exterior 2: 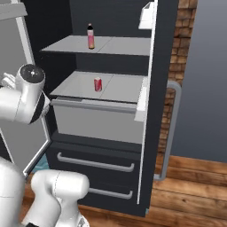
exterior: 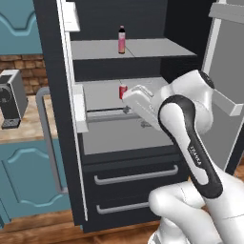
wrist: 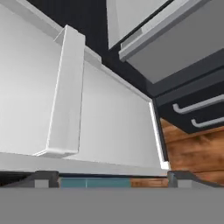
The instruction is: Open the fridge, grab two sodas, and place both sodas inside the bowl with ice on the dining counter.
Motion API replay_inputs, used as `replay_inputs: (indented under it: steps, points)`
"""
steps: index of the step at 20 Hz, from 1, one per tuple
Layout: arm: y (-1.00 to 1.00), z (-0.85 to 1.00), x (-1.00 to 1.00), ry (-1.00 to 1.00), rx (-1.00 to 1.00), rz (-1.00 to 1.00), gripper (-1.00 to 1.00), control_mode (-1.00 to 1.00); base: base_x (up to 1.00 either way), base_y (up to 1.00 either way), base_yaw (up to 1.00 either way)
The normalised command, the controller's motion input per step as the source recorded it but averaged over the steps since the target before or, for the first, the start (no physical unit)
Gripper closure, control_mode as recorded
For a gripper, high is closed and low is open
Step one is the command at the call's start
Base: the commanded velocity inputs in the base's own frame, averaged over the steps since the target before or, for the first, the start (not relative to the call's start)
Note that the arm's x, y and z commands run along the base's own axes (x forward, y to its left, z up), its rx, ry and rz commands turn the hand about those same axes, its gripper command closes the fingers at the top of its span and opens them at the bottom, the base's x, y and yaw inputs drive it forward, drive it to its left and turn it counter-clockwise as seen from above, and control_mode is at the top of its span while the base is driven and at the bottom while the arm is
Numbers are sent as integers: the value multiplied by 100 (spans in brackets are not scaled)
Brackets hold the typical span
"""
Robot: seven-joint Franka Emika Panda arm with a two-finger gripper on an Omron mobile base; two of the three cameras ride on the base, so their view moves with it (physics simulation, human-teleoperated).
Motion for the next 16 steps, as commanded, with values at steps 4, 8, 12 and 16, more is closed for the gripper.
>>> replay_inputs:
  steps: [4, 8, 12, 16]
  points:
    - [-68, -59, -44, -25, -34, -33, -100, -100, 0, 0, 0]
    - [-76, -49, -30, -18, -32, -29, -100, -100, 0, 0, 0]
    - [-93, -44, -24, -9, -25, -21, -100, -100, 0, 0, 0]
    - [-83, -41, -14, -8, -21, -12, -100, -100, 0, 0, 0]
